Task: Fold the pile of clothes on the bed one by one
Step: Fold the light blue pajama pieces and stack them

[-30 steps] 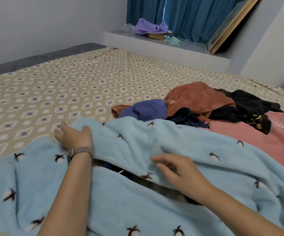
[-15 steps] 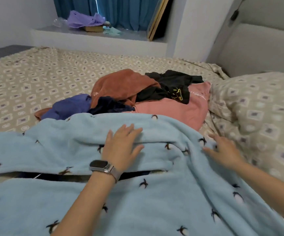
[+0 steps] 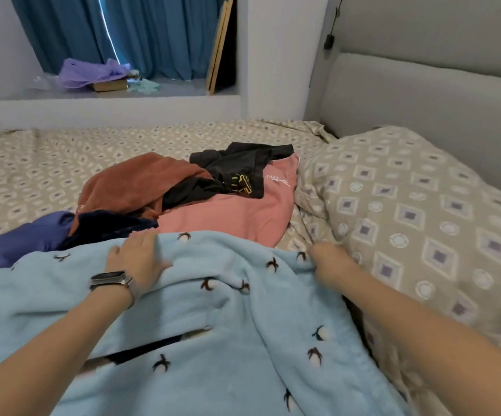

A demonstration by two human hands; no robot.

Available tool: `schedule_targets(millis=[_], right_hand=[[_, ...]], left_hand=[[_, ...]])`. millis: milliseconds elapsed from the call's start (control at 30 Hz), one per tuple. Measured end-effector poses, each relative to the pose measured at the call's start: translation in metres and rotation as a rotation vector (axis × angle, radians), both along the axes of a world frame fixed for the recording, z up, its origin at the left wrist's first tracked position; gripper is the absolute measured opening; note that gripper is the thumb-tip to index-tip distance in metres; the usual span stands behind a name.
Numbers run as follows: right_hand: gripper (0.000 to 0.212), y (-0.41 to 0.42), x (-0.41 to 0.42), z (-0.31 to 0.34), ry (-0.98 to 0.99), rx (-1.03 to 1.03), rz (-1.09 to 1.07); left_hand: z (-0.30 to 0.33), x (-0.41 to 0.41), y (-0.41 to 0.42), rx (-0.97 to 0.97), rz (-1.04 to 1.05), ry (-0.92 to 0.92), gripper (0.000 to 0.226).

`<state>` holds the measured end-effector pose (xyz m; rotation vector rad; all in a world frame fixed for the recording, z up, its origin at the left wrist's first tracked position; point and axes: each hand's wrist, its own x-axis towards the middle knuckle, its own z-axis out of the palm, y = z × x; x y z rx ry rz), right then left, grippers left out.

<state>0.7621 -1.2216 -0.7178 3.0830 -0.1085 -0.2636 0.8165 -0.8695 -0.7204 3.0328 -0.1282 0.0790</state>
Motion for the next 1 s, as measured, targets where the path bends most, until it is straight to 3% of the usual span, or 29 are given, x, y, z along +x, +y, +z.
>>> schedule_targets(millis=[67,133,233,300,433,533,667,867,1000], right_hand=[[0.017,-0.019,0.019,0.026,-0.202,0.186,0.024],[0.034,-0.042,0.027,0.046,-0.346,0.378,0.033],[0.028,-0.064,0.027,0.052,-0.287,0.443,0.035],[0.036,-0.068,0.025,0.048,-0.204,0.431,-0.026],[0.053,-0.061,0.02,0.048,-0.248,0.567,-0.108],[0.062,-0.054,0.007,0.055,-0.281,0.639,-0.056],[0.038,-0.044,-0.045,0.074,-0.222,0.636,0.16],[0.048,-0.044,-0.15,0.062,-0.125,0.317,0.428],[0.068,-0.043,-0.208,0.02,-0.041,0.293,0.46]], left_hand=[[-0.006,0.013,0.01,-0.008,-0.017,0.019,0.083],[-0.007,0.02,0.017,-0.076,-0.032,0.015,0.08],[0.0,0.015,0.02,-0.293,-0.016,0.086,0.07],[0.002,0.01,0.02,-0.452,-0.009,0.105,0.048],[0.007,0.001,0.028,-0.647,-0.065,0.128,0.02],[0.022,-0.02,0.035,-0.789,-0.205,0.1,0.006],[0.047,-0.073,0.051,-0.61,-0.443,0.008,0.024],[0.028,-0.176,0.096,-0.041,-0.603,-0.144,0.029],[-0.01,-0.241,0.122,-0.065,-0.611,-0.03,0.027]])
